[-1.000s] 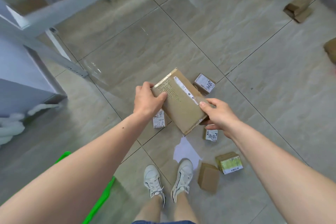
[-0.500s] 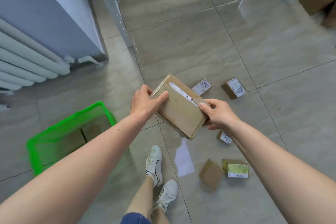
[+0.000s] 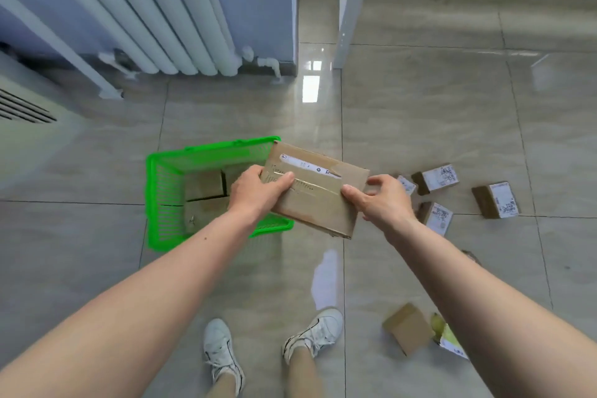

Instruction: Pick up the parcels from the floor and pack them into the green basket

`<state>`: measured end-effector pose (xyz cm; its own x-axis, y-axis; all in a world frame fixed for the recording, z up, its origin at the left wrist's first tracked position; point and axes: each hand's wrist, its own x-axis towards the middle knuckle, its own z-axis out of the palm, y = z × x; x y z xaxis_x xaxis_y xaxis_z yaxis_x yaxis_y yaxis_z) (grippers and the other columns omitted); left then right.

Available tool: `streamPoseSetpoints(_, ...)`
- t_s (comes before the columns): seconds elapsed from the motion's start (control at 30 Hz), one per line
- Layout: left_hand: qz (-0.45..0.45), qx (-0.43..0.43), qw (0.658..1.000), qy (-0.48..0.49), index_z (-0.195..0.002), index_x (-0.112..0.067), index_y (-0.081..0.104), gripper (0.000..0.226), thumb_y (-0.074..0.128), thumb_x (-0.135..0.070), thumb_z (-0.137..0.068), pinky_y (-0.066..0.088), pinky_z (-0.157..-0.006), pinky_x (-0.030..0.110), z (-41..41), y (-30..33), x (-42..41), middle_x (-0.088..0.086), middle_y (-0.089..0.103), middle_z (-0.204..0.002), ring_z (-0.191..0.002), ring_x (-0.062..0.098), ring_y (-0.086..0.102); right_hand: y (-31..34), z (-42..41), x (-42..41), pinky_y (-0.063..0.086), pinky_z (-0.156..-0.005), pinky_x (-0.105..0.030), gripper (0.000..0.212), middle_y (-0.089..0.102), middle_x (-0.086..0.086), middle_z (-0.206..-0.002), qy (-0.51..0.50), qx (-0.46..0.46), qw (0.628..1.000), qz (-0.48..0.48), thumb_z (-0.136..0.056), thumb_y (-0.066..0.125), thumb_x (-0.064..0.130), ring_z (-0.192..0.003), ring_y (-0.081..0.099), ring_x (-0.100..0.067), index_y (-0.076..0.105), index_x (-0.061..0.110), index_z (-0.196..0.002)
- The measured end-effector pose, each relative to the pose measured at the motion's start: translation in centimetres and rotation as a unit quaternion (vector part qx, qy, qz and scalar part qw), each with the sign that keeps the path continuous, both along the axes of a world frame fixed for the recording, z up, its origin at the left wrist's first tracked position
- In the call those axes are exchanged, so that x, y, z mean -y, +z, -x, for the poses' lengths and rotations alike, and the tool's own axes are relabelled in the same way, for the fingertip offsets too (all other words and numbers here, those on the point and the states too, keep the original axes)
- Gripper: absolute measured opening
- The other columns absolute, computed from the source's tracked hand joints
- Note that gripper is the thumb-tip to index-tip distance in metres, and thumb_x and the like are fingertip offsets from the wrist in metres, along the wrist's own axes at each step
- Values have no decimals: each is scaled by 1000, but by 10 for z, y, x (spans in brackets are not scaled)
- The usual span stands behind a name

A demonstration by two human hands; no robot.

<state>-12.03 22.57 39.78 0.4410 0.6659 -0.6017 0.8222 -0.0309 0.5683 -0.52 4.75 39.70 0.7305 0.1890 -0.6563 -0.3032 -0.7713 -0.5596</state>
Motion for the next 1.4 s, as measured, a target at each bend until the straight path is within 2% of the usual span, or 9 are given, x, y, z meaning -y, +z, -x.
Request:
streamPoseSetpoints(0.13, 14, -2, 999, 40, -99, -15, 62, 41, 70, -50, -78, 49, -82, 36, 63, -15, -48, 4, 68, -103, -98, 27, 62, -4, 54, -59, 57, -87, -47, 51, 74, -2, -97, 3, -15, 1000, -15, -61, 84, 49, -95, 70, -20, 63, 22, -98)
streamPoseSetpoints(0.3, 32, -32, 997, 59, -120, -11, 55, 61, 65, -56, -80, 49, -93, 38, 136, -44, -98, 6, 64, -121, -111, 29, 60, -25, 118, -117, 58, -86, -44, 32, 75, 2, -91, 26, -29, 999, -28, -63, 87, 35, -89, 71, -16, 68, 25, -86)
streamPoseSetpoints(0.4, 42, -41, 996, 64, -129, -9, 49, 66, 63, -55, -83, 46, -98, 37, 166, -60, -119, 7, 59, -131, -119, 30, 56, -42, 146, -145, 56, -90, -43, 37, 75, -2, -97, 19, -38, 999, -34, -68, 86, 26, -91, 70, -18, 71, 17, -100)
streamPoseSetpoints(0.67, 25, -54, 995, 83, -115, -15, 57, 50, 62, -53, -84, 49, -86, 34, 202, -126, -139, 5, 65, -117, -107, 28, 61, -109, 176, -183, 52, -92, -34, 37, 72, -3, -106, 25, -29, 998, -41, -79, 77, 18, -95, 67, -18, 67, 10, -115)
streamPoseSetpoints(0.93, 43, -43, 994, 91, -107, -15, 68, 34, 59, -42, -89, 50, -90, 36, 167, -229, -151, 9, 70, -112, -107, 30, 63, -224, 146, -197, 54, -89, -48, 57, 75, -1, -107, 73, 33, 997, 14, -62, 64, 49, -102, 69, -27, 67, 18, -109)
streamPoseSetpoints(1.0, 49, -42, 994, 84, -108, -11, 68, 34, 59, -38, -90, 50, -89, 35, 154, -257, -157, 11, 70, -112, -108, 31, 62, -233, 139, -207, 51, -93, -44, 46, 73, -7, -113, 95, 41, 993, 50, -77, 67, 32, -110, 66, -29, 62, 16, -120)
streamPoseSetpoints(1.13, 76, -44, 994, 61, -107, -6, 68, 32, 63, -32, -88, 42, -74, 28, 138, -311, -166, 13, 69, -111, -103, 30, 63, -279, 128, -213, 46, -95, -40, 67, 67, -15, -121, 127, 56, 985, 99, -83, 62, 22, -119, 58, -34, 34, 19, -144)
streamPoseSetpoints(1.27, 89, -24, 995, 34, -144, -18, 40, 67, 70, -24, -85, 41, -102, 36, 134, -356, -174, 5, 49, -145, -129, 26, 50, -320, 122, -217, 47, -91, -43, 64, 62, -23, -121, 181, 67, 971, 137, -82, 55, 17, -115, 57, -41, 30, 22, -142)
streamPoseSetpoints(1.4, 125, -24, 992, -15, -151, -25, 24, 80, 71, -20, -86, 39, -101, 31, 130, -393, -175, 3, 43, -149, -131, 26, 47, -355, 118, -218, 48, -95, -45, 53, 58, -26, -125, 225, 72, 958, 164, -83, 49, 13, -114, 57, -43, 35, 22, -133)
